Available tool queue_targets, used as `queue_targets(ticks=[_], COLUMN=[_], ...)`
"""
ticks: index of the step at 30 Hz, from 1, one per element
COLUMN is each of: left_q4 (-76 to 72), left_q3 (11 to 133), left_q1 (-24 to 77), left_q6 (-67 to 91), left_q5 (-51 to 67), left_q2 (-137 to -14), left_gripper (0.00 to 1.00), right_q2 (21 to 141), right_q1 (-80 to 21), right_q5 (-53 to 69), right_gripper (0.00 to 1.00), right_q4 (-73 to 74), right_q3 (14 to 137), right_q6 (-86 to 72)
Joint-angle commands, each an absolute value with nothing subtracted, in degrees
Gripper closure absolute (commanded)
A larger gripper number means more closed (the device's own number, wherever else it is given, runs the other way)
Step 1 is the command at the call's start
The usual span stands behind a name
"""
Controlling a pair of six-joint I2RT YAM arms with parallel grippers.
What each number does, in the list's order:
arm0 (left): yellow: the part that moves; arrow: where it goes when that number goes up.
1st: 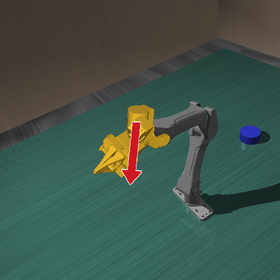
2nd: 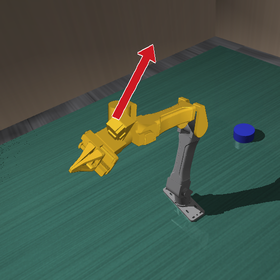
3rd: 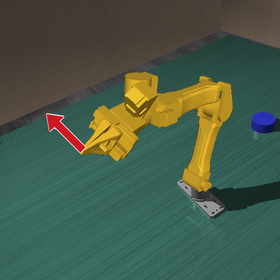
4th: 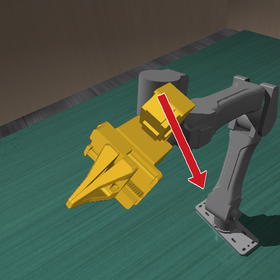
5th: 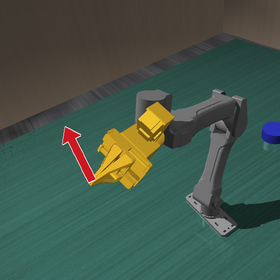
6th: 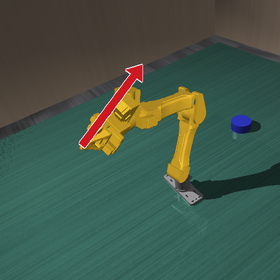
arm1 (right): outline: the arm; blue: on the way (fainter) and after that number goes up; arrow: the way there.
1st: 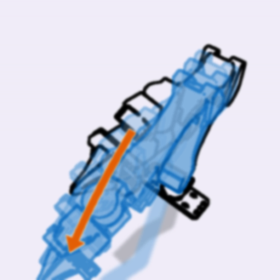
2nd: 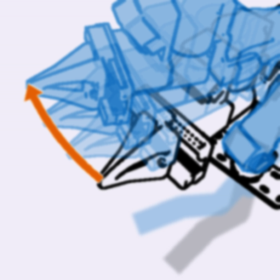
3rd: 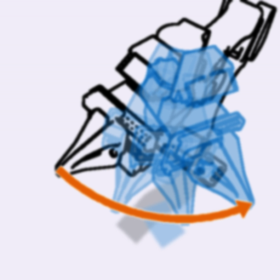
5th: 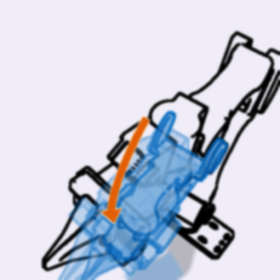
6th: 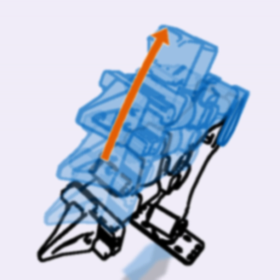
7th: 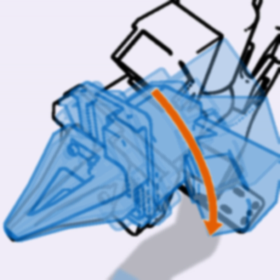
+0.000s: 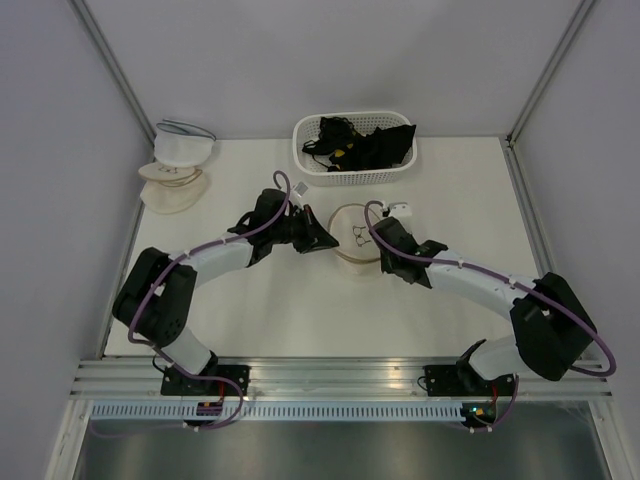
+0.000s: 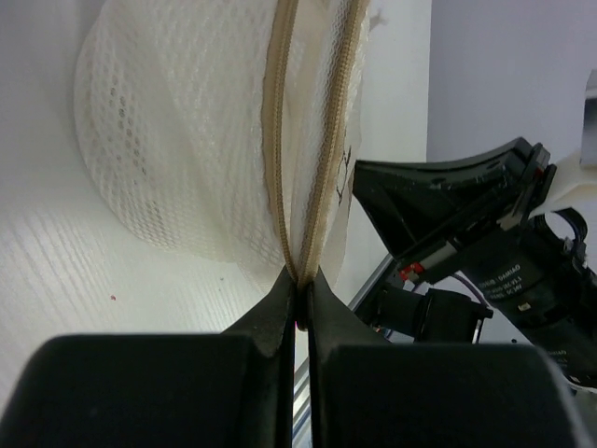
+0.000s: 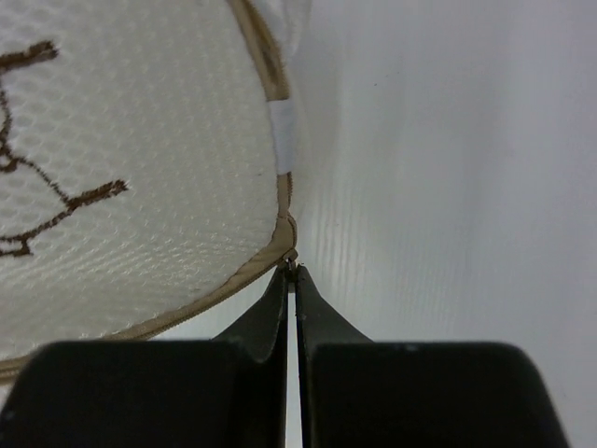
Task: Unzip the laundry bag and remove the bra
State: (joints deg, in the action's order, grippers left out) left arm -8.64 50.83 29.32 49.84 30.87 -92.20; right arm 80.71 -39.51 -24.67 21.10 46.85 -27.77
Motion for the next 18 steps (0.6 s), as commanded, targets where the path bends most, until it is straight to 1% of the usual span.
queue_targets(ticks=[1,5,8,9,10,11,12,13,14,15,17,18], left_q4=[-7.6,-7.6,-7.6,-7.6,-7.9,-8.4,-9.8,-10.5,-11.0,-11.9,-11.8,-11.8], left_q3=[53.0,53.0,53.0,52.9,52.8,52.2,51.8,51.2,49.9,49.3,47.6,47.0], left_q1=[28.7,28.7,28.7,28.7,28.7,28.7,28.7,28.7,28.7,28.7,28.7,28.7], left_q6=[46.4,46.1,46.0,46.0,46.2,46.5,47.3,47.5,47.8,47.9,47.6,47.3], left_q5=[34.3,35.3,35.8,35.7,35.6,35.5,35.4,34.4,33.5,31.3,28.2,25.1], left_q2=[-92.6,-92.6,-92.5,-92.3,-92.0,-91.7,-91.2,-89.9,-88.9,-87.8,-83.9,-82.8], left_gripper=[0.98,0.98,0.98,0.91,0.78,0.67,0.50,0.41,0.33,0.21,0.13,0.08], right_q2=[83.1,84.0,83.6,83.3,82.5,82.1,81.1,80.7,80.2,79.5,78.7,77.7], right_q1=[-37.2,-36.5,-36.2,-36.0,-36.0,-36.0,-36.0,-36.0,-36.0,-36.0,-36.0,-36.0], right_q5=[-38.2,-42.3,-42.1,-41.1,-40.3,-39.4,-38.9,-38.8,-38.6,-38.9,-39.3,-39.6], right_gripper=[0.99,1.00,0.99,0.95,0.92,0.90,0.87,0.81,0.66,0.65,0.51,0.45], right_q4=[20.8,19.6,19.9,20.0,20.0,20.0,20.0,20.2,20.5,21.3,23.5,24.2], right_q3=[49.0,49.0,48.7,48.6,48.4,47.8,47.5,47.1,46.5,46.3,45.9,45.9], right_q6=[-30.1,-30.8,-30.9,-30.8,-30.5,-30.4,-30.4,-30.5,-30.6,-30.7,-31.2,-31.6])
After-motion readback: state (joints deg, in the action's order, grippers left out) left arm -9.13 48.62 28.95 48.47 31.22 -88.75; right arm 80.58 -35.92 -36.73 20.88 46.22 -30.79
